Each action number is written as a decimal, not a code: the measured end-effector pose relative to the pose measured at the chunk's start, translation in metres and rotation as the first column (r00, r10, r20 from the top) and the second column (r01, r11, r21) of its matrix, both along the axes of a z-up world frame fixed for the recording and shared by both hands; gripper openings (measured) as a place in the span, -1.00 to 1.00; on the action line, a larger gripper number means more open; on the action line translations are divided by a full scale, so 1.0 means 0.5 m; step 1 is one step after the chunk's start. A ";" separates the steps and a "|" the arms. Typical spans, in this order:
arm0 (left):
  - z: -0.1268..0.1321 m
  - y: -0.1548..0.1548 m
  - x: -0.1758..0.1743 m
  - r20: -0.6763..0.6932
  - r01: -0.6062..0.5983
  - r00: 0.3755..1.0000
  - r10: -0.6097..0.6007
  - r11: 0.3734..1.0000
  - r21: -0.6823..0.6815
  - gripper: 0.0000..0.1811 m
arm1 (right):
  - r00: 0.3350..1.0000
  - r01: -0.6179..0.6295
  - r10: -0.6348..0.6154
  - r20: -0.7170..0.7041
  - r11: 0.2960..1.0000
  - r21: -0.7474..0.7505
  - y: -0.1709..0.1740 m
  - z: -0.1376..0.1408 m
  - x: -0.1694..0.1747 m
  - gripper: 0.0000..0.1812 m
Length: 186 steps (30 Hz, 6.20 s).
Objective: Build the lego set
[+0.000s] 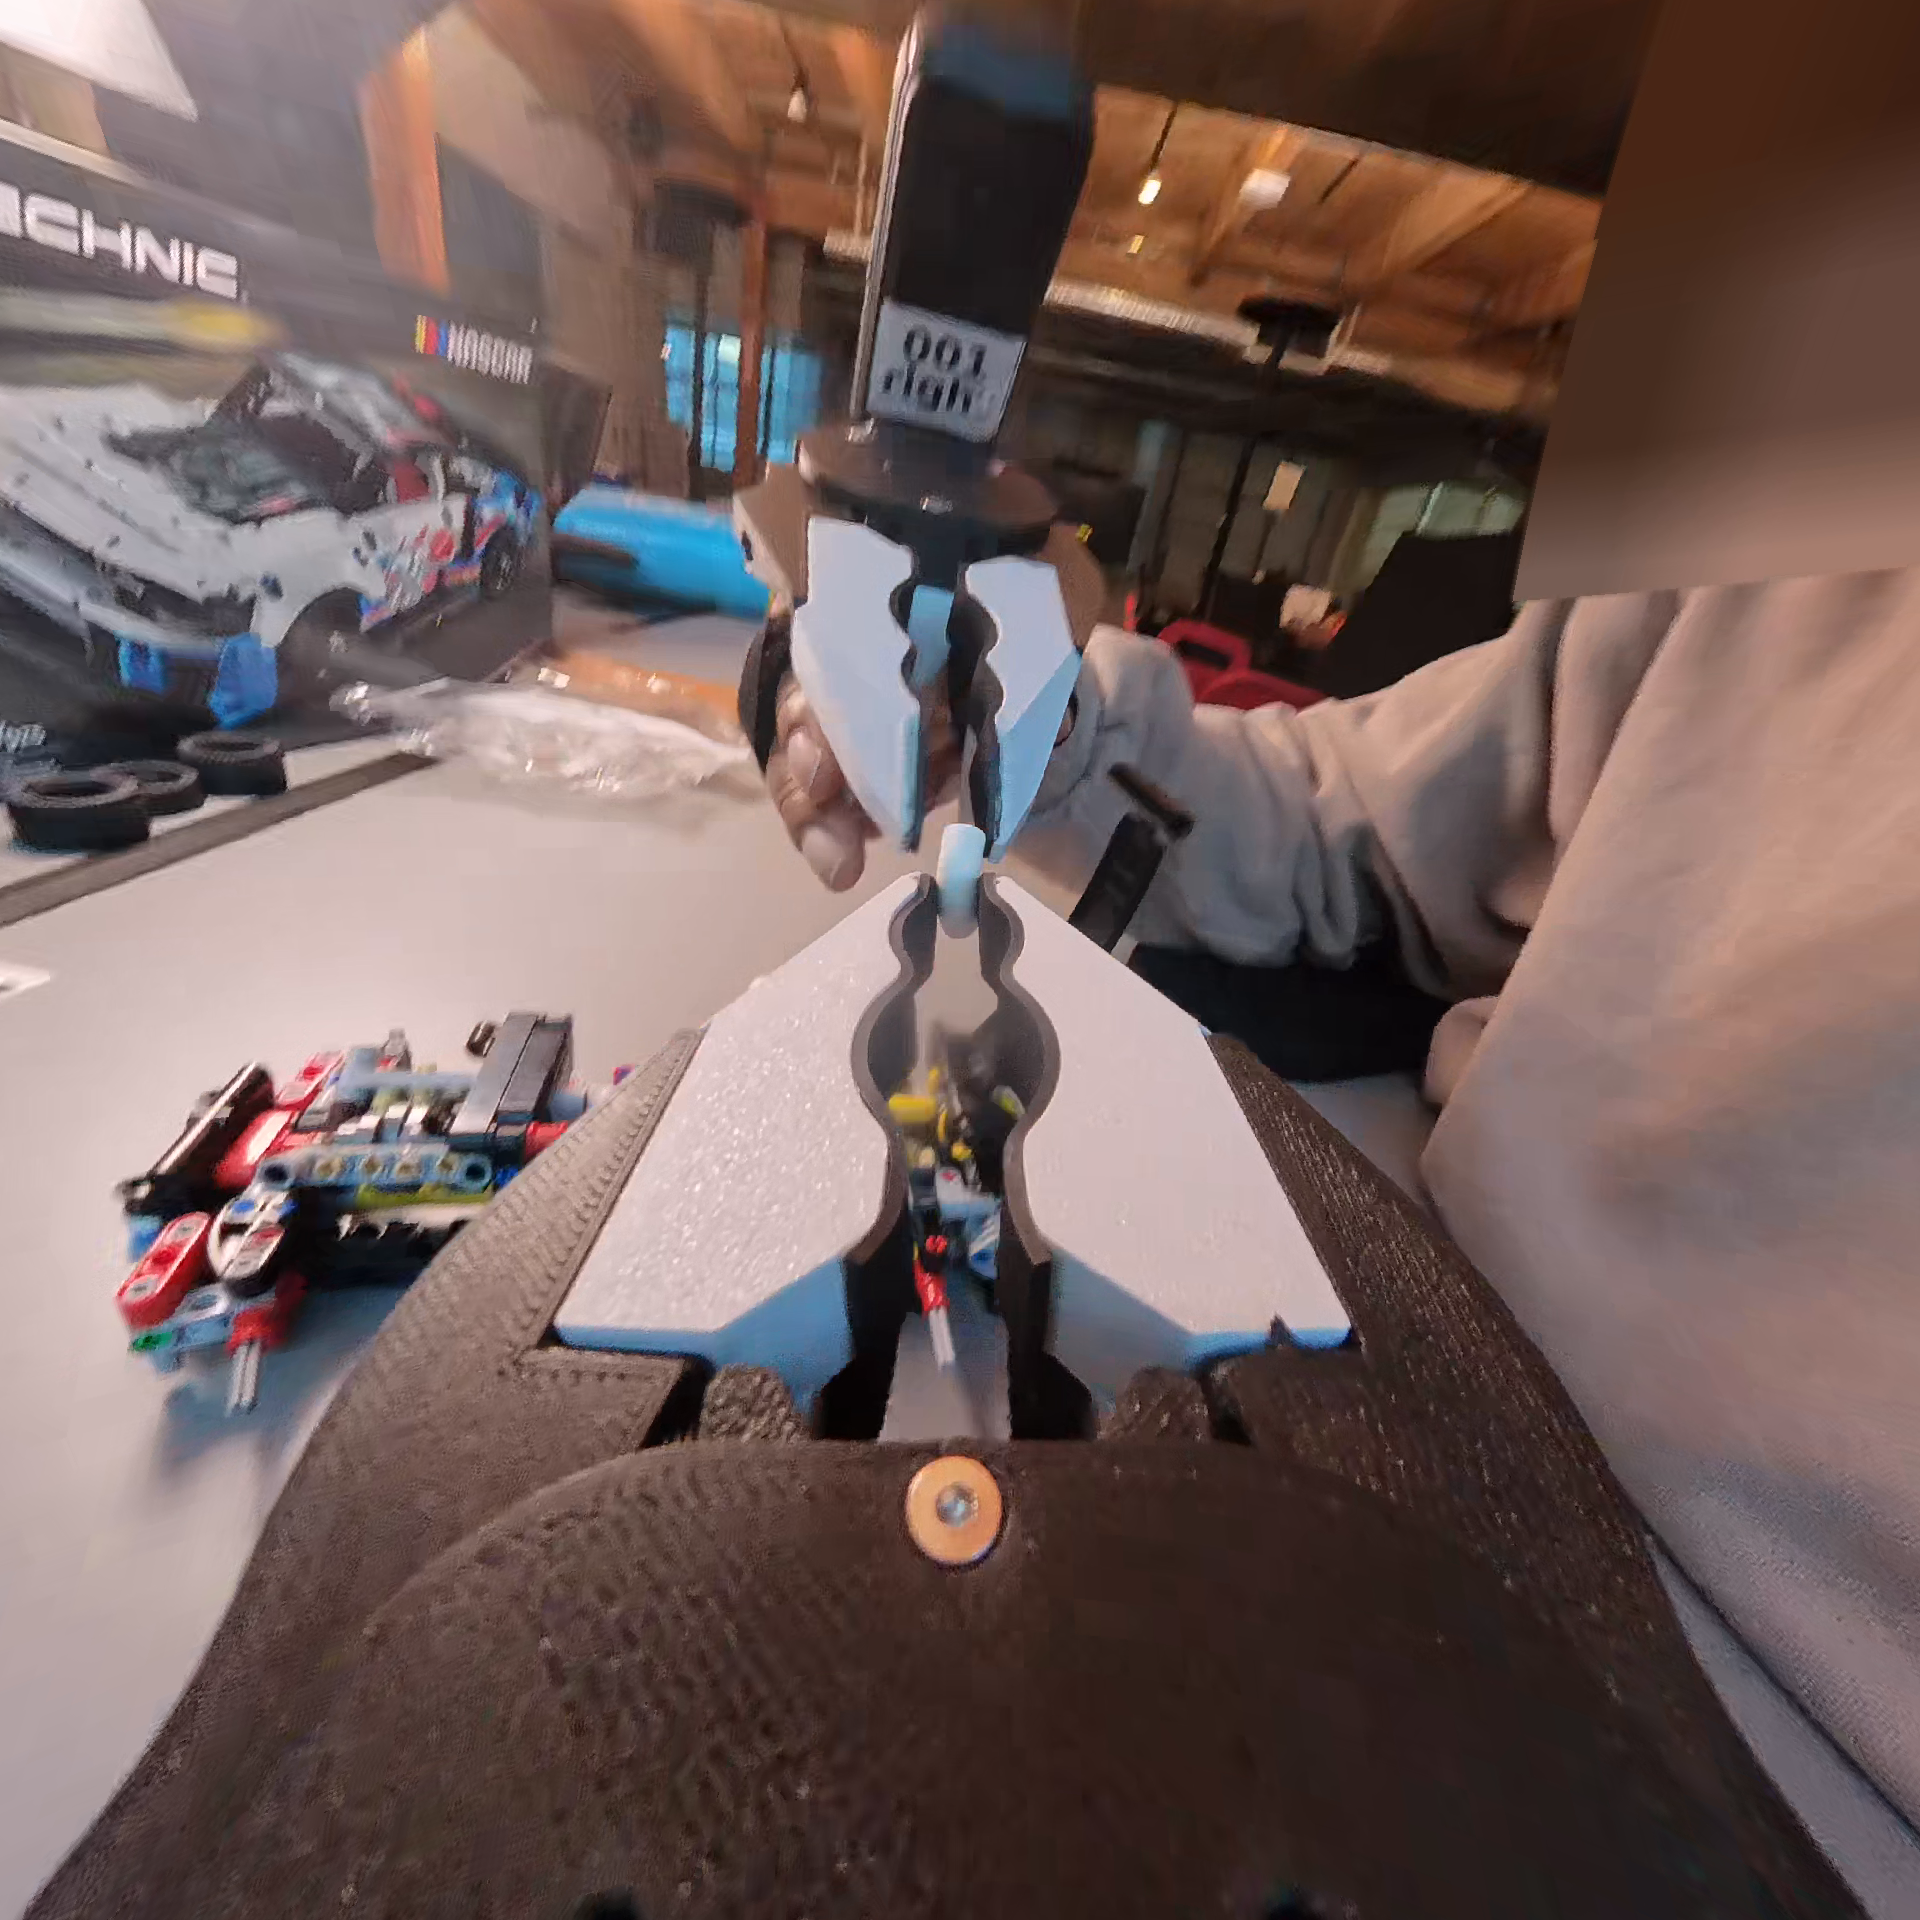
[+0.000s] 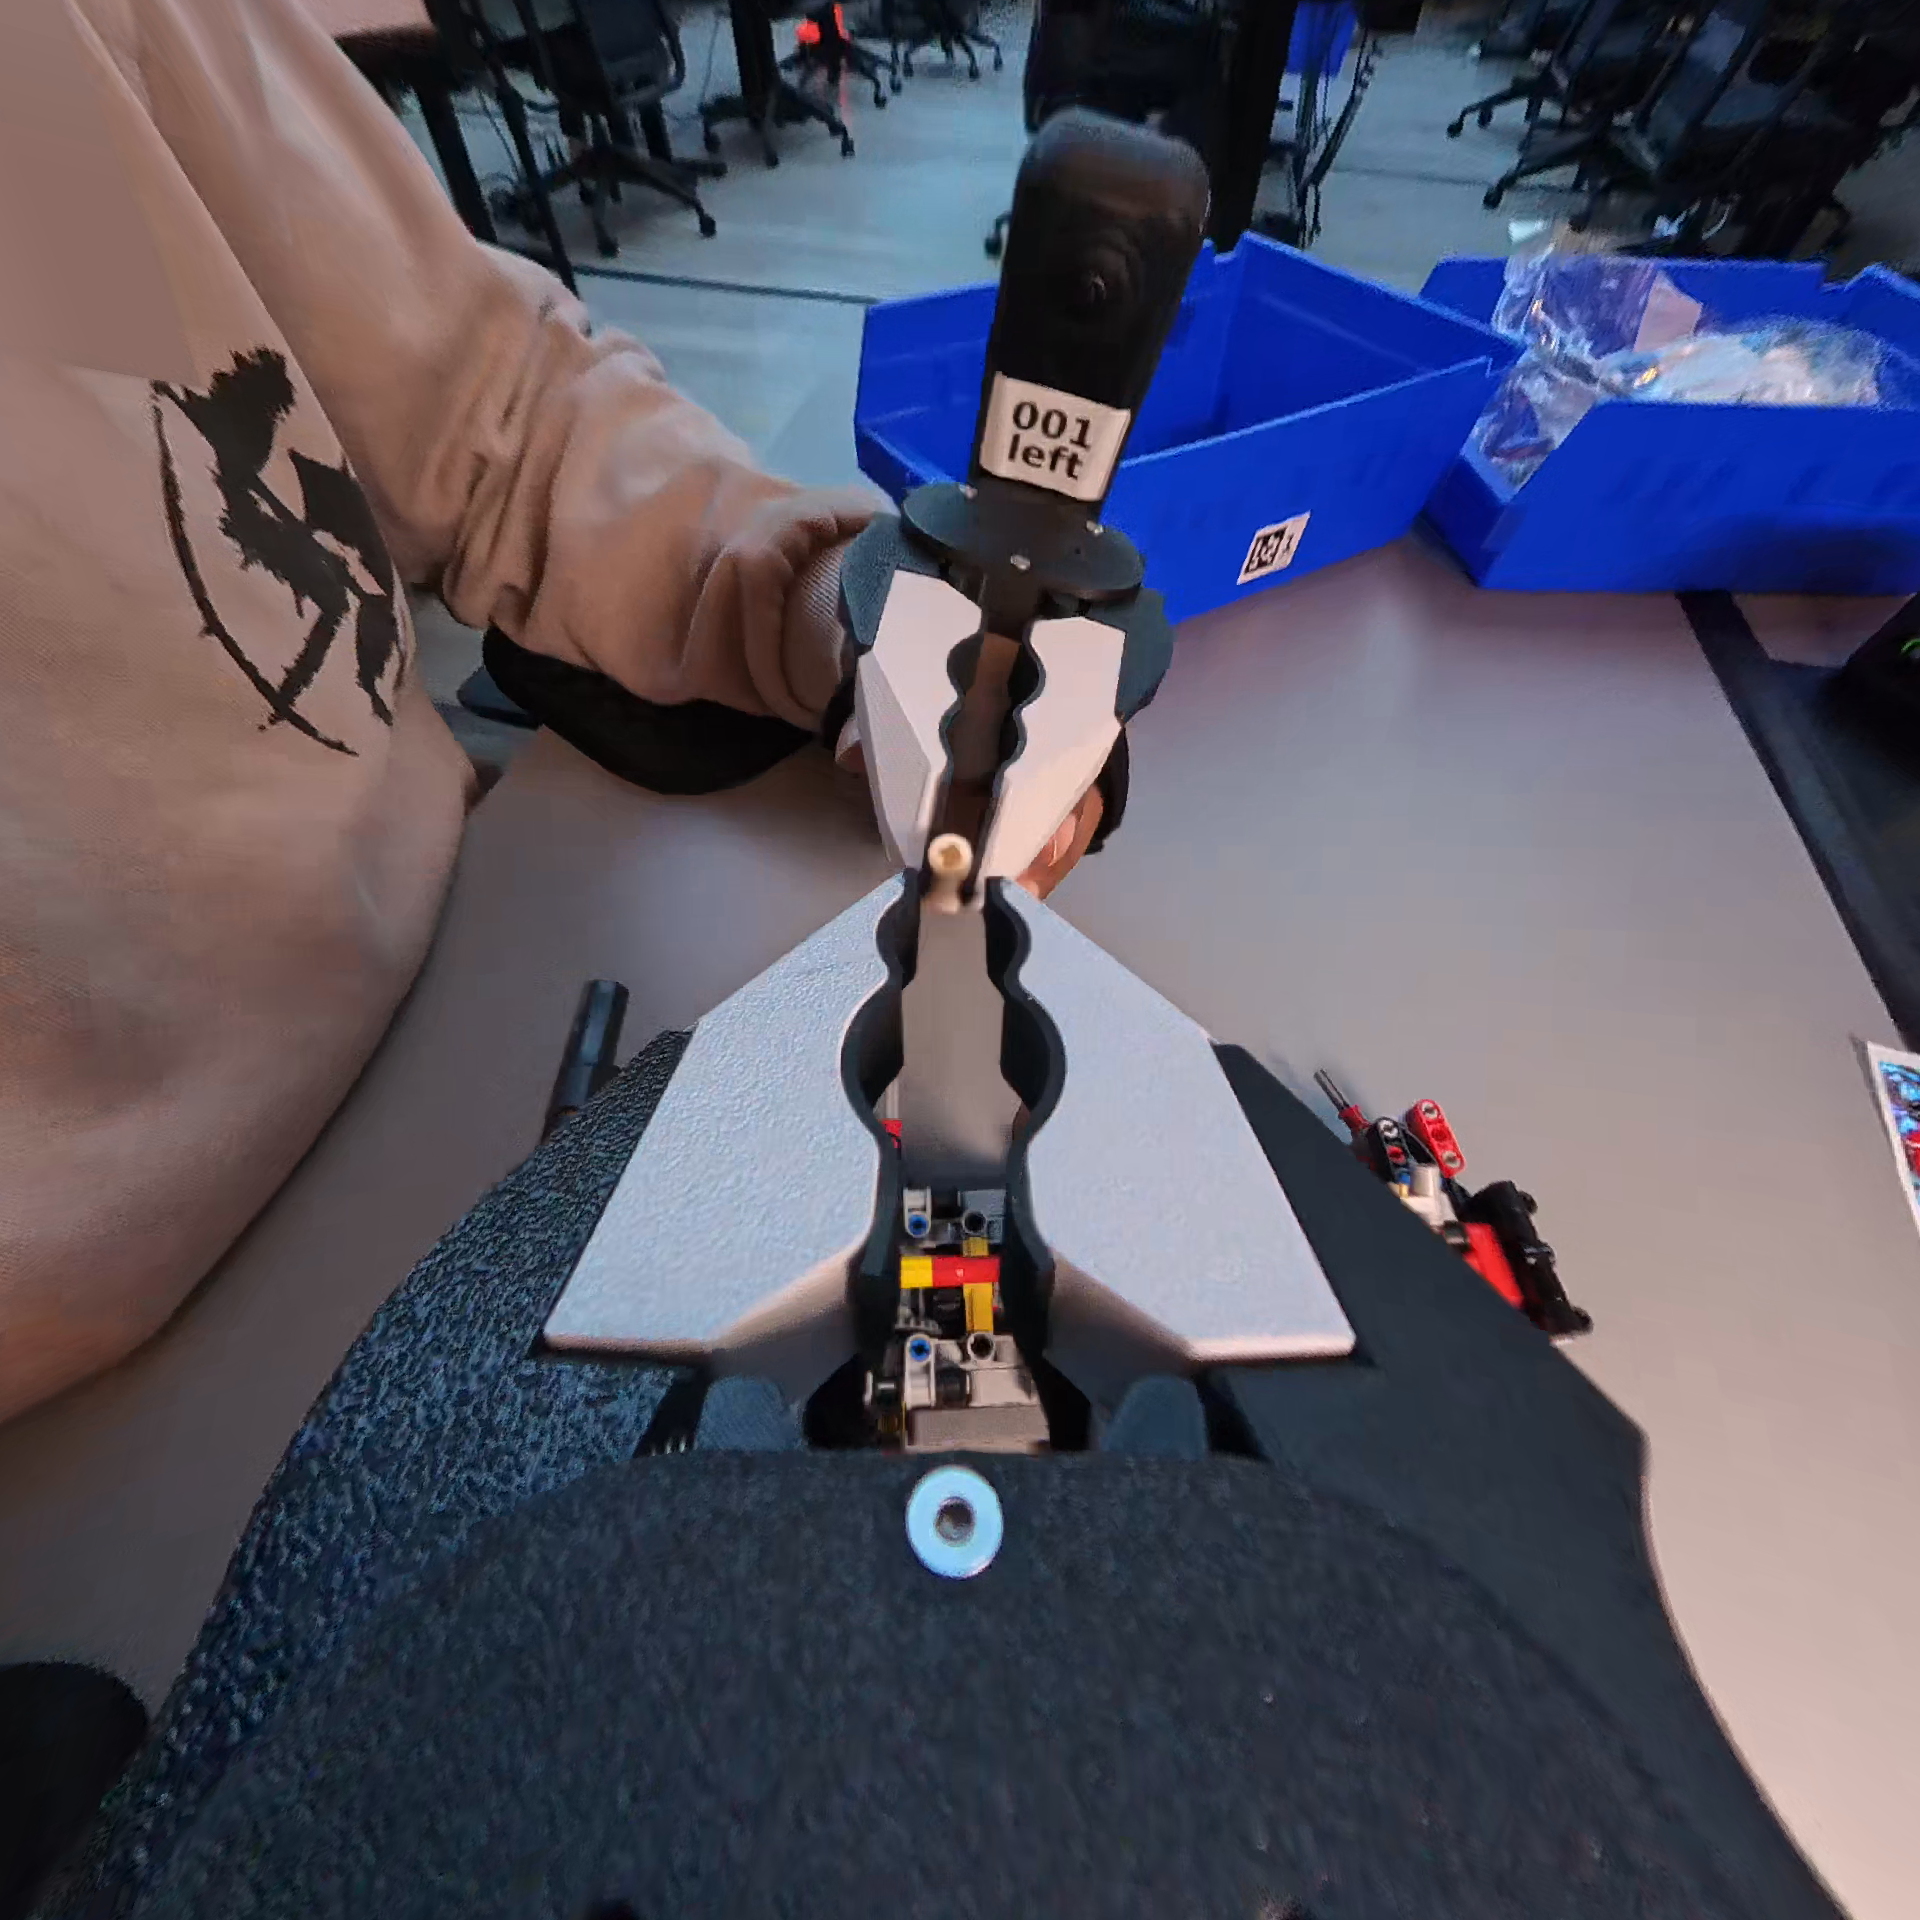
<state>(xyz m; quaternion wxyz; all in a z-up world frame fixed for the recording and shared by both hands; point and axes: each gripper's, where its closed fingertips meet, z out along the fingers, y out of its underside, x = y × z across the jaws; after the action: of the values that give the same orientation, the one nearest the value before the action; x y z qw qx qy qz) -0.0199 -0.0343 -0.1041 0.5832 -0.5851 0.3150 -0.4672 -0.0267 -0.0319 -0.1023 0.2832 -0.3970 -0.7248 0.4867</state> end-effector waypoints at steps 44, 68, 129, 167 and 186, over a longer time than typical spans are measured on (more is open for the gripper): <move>-0.173 0.071 -0.028 -0.541 -0.255 0.815 0.210 0.967 -0.008 -0.94 | 0.967 0.243 -0.239 0.088 0.969 -0.046 0.136 -0.169 0.094 -0.81; -0.173 0.082 -0.014 -0.613 -0.275 0.734 0.292 0.953 0.124 -0.93 | 0.966 0.246 -0.241 0.098 0.968 -0.048 0.135 -0.170 0.089 -0.93; -0.182 0.097 -0.005 -0.990 -0.221 0.138 0.035 0.975 0.004 -0.94 | 0.916 0.311 -0.323 0.237 0.946 0.088 0.136 -0.175 0.104 -0.93; -0.157 0.094 0.017 -0.649 -0.165 0.746 0.150 0.986 0.038 -0.93 | 0.953 0.249 -0.270 0.140 0.957 0.150 0.091 -0.134 0.036 -0.78; 0.054 0.019 0.031 -0.092 -0.025 0.995 0.040 0.986 0.166 -0.94 | 0.980 0.166 -0.178 -0.088 0.978 -0.128 0.007 0.003 0.015 -0.85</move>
<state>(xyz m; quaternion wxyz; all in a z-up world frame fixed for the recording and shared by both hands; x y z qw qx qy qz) -0.0044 -0.0250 -0.0773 0.6215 -0.5615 0.3704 -0.4016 -0.0192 -0.0286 -0.1009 0.3353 -0.4499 -0.6421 0.5223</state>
